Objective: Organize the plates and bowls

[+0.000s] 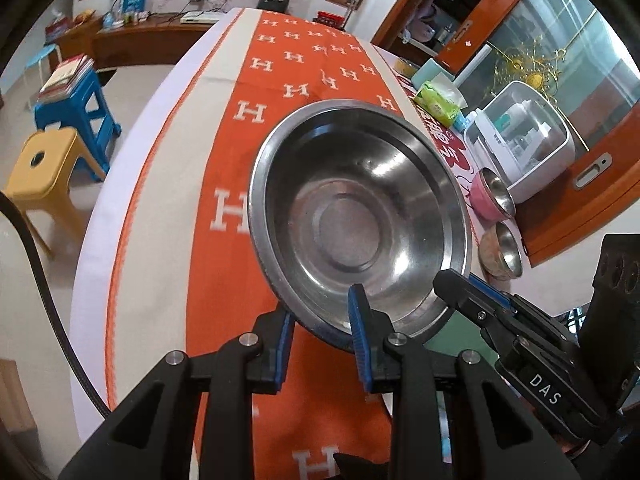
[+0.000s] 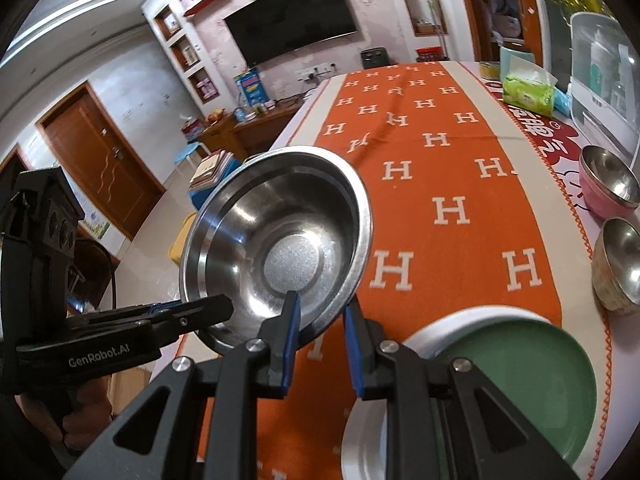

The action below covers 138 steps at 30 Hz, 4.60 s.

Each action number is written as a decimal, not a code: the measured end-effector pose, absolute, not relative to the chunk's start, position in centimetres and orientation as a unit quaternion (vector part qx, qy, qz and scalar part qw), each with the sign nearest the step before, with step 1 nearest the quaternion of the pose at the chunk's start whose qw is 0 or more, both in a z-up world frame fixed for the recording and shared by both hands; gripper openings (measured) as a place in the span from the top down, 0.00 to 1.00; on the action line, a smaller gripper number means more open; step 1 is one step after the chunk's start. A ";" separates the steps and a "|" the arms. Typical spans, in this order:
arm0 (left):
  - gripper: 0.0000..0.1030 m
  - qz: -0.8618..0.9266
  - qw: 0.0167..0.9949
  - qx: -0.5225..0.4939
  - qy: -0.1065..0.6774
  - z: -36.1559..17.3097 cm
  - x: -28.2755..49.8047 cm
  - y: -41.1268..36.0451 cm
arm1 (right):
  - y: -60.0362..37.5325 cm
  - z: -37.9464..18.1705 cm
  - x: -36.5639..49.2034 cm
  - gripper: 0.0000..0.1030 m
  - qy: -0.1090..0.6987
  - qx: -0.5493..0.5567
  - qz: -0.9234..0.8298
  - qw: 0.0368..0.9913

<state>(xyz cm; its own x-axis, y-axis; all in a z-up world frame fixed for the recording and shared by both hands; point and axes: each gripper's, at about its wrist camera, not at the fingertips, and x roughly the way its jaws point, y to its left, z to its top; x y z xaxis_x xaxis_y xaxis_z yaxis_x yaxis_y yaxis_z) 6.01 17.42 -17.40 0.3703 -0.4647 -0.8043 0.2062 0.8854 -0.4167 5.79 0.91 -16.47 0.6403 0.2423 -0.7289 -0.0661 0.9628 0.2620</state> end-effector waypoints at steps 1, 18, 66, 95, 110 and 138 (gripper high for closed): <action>0.76 -0.202 0.818 -0.125 0.524 -17.5 5.5 17.6 | 1.1 -16.4 5.4 0.80 0.417 0.102 0.088 0.899; 0.73 -0.154 0.782 -0.130 0.590 -21.1 -0.1 19.3 | 3.8 -19.1 0.9 0.77 0.481 0.052 0.123 0.867; 0.31 -0.242 0.840 -0.039 0.484 -15.0 0.9 14.0 | -0.3 -16.7 -4.4 0.57 0.407 0.078 0.037 0.909; 0.26 -0.305 0.813 0.061 0.492 -11.7 1.9 -4.4 | -18.5 -15.8 -7.4 0.37 0.353 0.202 -0.131 0.904; 0.24 -0.270 0.823 0.072 0.495 -10.4 6.7 -15.3 | -31.4 -14.1 -2.8 0.33 0.340 0.232 -0.130 0.902; 0.23 -0.206 0.806 -0.007 0.555 -16.6 20.3 -25.4 | -40.9 -17.3 11.1 0.33 0.357 0.239 -0.075 0.900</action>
